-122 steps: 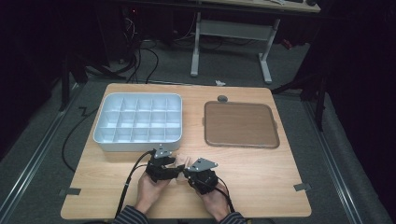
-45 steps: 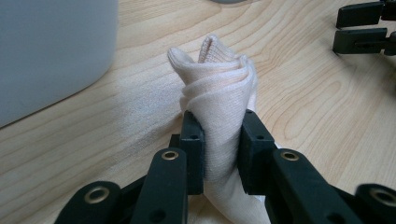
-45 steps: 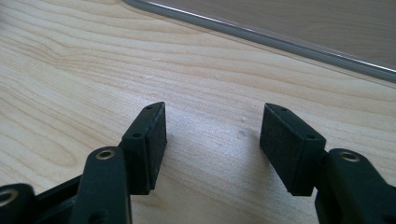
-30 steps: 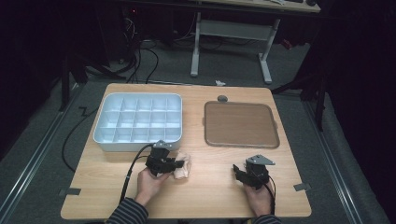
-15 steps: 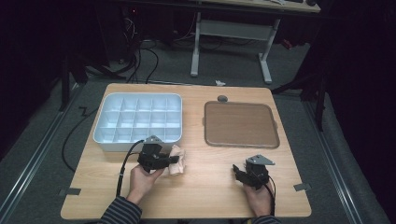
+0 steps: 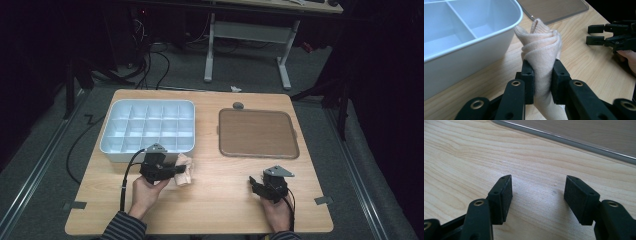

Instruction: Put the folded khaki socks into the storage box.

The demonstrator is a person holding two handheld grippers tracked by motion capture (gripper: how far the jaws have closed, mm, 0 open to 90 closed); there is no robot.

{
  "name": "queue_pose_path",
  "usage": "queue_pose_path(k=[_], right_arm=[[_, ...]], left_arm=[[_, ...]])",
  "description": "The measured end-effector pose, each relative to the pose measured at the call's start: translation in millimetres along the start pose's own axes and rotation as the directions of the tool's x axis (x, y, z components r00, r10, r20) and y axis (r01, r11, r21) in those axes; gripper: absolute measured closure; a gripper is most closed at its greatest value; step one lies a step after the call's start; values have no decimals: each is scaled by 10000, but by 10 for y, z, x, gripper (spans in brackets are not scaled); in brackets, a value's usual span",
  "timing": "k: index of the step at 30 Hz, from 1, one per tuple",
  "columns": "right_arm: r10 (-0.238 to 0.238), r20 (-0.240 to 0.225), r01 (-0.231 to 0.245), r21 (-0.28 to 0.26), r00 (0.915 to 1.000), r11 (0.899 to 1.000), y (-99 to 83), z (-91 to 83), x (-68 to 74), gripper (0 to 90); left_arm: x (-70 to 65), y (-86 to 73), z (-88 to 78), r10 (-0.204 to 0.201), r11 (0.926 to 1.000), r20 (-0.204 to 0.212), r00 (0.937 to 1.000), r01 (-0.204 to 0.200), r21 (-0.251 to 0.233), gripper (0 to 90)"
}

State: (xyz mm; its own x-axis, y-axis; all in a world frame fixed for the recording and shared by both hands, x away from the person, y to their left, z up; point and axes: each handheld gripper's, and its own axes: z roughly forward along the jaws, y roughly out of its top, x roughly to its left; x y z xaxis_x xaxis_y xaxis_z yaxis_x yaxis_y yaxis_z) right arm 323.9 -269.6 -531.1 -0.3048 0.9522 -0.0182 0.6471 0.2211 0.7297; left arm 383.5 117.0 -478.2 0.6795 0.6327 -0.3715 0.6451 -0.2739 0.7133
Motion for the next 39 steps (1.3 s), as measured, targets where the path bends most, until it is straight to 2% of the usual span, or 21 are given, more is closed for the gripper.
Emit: queue_pose_path(k=[9, 11, 15, 19, 21, 24, 30, 34, 36, 39], right_arm=[[-1, -6, 1, -1, 10000, 10000, 1, 2, -2, 398], [-55, -28, 55, -9, 10000, 10000, 2, 3, -2, 398], [-26, -35, 26, -6, 10000, 10000, 2, 2, 1, 398], [-32, -37, 32, -4, 10000, 10000, 2, 2, 0, 399], [-34, -36, 34, -3, 10000, 10000, 2, 2, 0, 398], [-37, -29, 37, -2, 10000, 10000, 2, 2, 0, 398], [-37, -26, 37, -13, 10000, 10000, 2, 3, 0, 398], [-8, -6, 8, -8, 10000, 10000, 7, 7, 1, 398], [-2, -4, 2, 0, 10000, 10000, 5, 6, 1, 397], [43, 47, -43, -7, 10000, 10000, 2, 4, 0, 399]], left_arm=[[117, 17, -125, -110, 9999, -263, 9996, 112, 69, 771], [119, 6, -150, -233, 9997, -142, 9996, 232, -121, 771], [119, 5, -168, -153, 9999, -149, 9998, 153, -37, 771], [190, 75, -349, -381, 9991, -204, 9991, 376, -218, 771], [202, 102, -447, -277, 9990, -366, 9989, 264, -354, 771], [247, 98, -508, -426, 9983, -388, 9983, 410, -421, 771], [322, 110, -529, -618, 9975, -296, 9976, 607, -373, 772], [349, 144, -543, -548, 9982, -445, 9975, 536, -280, 771], [359, 147, -584, -562, 9973, -422, 9975, 541, -498, 771], [414, 161, -601, -639, 9970, -404, 9971, 620, -461, 771]])
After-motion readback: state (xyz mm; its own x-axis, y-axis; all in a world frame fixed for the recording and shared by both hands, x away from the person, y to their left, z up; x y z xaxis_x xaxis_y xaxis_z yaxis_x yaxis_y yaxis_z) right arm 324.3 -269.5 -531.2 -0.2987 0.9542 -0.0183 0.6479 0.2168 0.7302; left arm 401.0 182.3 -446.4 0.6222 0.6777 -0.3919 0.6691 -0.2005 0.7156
